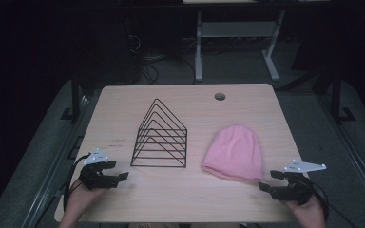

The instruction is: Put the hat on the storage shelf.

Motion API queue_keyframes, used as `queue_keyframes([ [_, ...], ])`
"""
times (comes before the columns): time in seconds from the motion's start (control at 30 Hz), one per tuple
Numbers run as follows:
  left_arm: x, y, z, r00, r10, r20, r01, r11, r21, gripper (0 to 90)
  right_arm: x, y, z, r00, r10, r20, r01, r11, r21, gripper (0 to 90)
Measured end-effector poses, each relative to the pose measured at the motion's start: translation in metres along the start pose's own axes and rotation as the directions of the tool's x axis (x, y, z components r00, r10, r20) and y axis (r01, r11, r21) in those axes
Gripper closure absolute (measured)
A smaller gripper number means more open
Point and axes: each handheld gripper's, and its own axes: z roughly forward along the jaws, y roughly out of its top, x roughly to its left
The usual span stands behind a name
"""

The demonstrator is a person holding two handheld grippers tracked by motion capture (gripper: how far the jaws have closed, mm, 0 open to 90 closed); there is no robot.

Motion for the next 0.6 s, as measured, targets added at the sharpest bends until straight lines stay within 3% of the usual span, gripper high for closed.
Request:
queue_keyframes([
  [0.33,-0.004,-0.001,0.0,0.9998,0.017,0.005,-0.017,0.9998,0.007,25.7,0.008,0.007,-0.001,0.9997,-0.024,0.002,0.024,1.0,-0.012,25.0],
  [0.4,-0.003,-0.001,0.0,0.9993,0.038,0.005,-0.038,0.9992,0.015,25.6,0.011,0.011,-0.003,0.9996,-0.027,0.004,0.027,0.999,-0.021,24.3],
  [0.6,-0.002,-0.002,-0.001,0.9993,0.036,0.005,-0.036,0.9993,0.012,25.7,0.015,0.019,-0.003,0.9991,-0.041,-0.004,0.041,0.999,-0.01,24.0],
])
